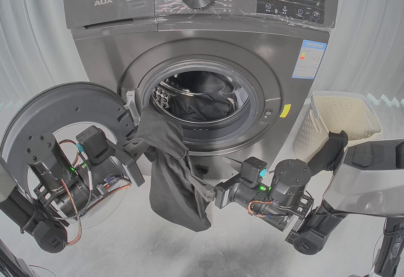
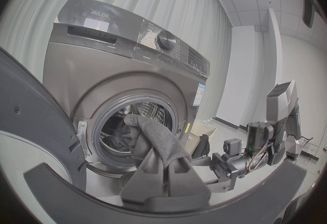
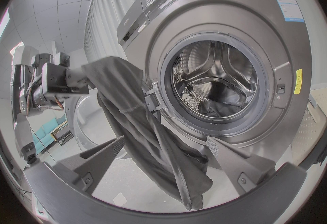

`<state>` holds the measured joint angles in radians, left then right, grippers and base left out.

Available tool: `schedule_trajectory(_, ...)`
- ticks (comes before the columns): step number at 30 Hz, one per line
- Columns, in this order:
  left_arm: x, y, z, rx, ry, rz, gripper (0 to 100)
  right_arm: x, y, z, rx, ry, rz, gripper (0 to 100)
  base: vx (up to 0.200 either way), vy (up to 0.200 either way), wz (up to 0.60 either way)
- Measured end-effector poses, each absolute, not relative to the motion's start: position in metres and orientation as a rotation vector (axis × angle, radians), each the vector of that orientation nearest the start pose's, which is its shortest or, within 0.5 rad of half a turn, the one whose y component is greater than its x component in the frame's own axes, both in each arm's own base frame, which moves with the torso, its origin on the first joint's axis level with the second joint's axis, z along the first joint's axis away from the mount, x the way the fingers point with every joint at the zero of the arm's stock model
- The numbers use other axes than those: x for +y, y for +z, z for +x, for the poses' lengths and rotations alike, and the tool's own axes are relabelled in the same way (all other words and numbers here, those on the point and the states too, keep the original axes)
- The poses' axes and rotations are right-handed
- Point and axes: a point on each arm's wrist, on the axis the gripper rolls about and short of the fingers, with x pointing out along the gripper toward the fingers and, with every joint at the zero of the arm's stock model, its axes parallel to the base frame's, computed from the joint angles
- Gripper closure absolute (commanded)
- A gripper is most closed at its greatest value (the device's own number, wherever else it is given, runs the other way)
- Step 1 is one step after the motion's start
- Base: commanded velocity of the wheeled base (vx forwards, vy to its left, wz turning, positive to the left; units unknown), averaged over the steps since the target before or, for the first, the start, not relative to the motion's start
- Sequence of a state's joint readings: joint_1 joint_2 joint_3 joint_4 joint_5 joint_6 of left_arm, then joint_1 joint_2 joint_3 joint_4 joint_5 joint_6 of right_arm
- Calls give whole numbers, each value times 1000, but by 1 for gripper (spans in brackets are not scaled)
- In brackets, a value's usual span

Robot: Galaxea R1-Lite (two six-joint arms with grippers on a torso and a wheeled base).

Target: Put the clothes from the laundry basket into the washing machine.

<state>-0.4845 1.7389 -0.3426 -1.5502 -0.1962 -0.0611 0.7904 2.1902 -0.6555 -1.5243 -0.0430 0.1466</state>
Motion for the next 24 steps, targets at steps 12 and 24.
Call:
schedule_trajectory(12, -122, 173, 220, -221, -690, -96, 100, 244, 40, 271, 132, 711, 103, 0, 0, 0, 0)
schedule_trajectory(24, -121, 193, 213, -302, -706, -116, 100, 241, 16, 295, 155, 669, 93, 0, 0, 0, 0)
